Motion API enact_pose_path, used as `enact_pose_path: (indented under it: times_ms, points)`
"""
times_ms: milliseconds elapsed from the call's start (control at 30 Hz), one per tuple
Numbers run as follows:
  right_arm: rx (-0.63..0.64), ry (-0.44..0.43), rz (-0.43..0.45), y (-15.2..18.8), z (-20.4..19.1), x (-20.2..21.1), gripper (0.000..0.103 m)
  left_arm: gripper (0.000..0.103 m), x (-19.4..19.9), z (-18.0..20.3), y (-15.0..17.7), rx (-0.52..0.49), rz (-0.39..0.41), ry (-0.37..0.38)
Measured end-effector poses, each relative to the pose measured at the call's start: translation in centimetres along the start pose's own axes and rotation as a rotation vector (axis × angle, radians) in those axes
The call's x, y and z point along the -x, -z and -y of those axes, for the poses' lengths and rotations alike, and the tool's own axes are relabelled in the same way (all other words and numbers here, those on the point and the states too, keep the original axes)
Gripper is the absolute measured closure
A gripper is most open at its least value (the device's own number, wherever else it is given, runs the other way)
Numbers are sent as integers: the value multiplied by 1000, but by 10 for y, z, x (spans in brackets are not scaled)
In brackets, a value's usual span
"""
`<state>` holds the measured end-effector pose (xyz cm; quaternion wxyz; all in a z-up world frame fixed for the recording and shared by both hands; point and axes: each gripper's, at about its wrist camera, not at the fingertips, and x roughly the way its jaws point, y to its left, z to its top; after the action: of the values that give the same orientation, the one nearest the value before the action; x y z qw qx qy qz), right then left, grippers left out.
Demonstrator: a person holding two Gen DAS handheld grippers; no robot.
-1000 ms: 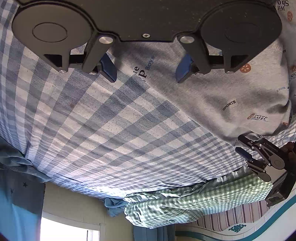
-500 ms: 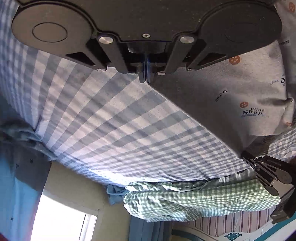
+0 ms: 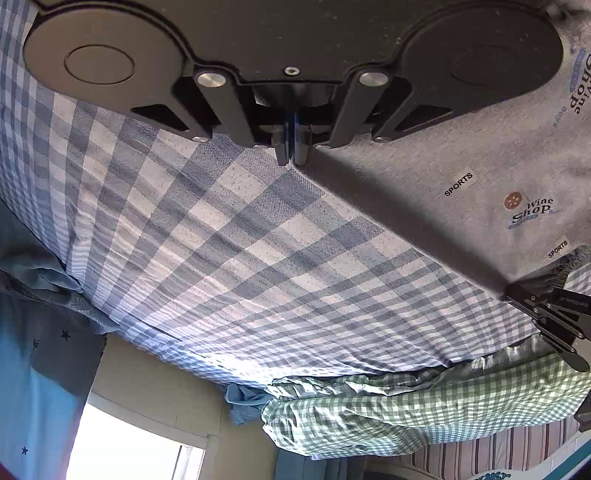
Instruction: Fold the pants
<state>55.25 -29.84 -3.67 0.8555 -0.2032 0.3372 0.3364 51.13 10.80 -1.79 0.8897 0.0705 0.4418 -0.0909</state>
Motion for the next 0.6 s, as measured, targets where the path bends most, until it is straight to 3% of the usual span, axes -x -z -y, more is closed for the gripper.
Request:
enact_pose_path:
  times_ms: [100, 233, 300, 367, 433, 467, 500, 533, 567, 600]
  points:
    - [-32, -53, 33, -1, 6, 9, 73, 90, 4, -10, -1, 33, -4, 42]
    - [-29, -91, 52, -6, 9, 12, 58, 60, 5, -19, -2, 15, -9, 26]
    - [-32, -119, 41, -7, 12, 7, 48, 51, 3, -21, 0, 4, -8, 25]
    - [-50, -144, 25, -8, 15, 0, 45, 47, -1, -23, 1, 9, -20, 30]
    - [-75, -151, 6, -7, 18, -9, 45, 49, -5, -23, 2, 19, -36, 35]
    - [-93, -152, -3, -5, 20, -13, 50, 55, -8, -23, 2, 19, -50, 44]
    - [-111, -158, -10, -3, 21, -17, 66, 84, -9, -23, 2, 17, -58, 69]
    - [-125, -168, -2, -2, 22, -17, 77, 96, -8, -22, 2, 21, -60, 102]
    - [-138, -169, 13, -2, 21, -16, 97, 97, -5, -21, 1, 29, -57, 109]
    - [-149, -169, 23, -2, 21, -13, 100, 100, -3, -18, 0, 25, -56, 99]
